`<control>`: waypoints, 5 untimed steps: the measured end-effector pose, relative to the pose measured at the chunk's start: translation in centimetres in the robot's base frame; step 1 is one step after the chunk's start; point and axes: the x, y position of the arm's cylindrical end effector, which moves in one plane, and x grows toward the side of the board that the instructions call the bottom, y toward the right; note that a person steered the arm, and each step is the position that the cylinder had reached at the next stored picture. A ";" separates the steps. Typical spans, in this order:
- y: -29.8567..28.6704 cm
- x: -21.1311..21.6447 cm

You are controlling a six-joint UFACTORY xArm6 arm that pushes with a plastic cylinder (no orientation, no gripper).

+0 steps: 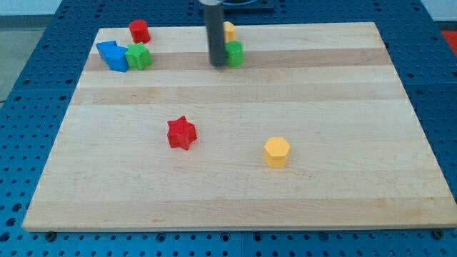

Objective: Slide green circle to the top right of the board

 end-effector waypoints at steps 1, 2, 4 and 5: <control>5.6 0.1; 7.9 -0.7; -1.1 0.5; 0.1 -0.9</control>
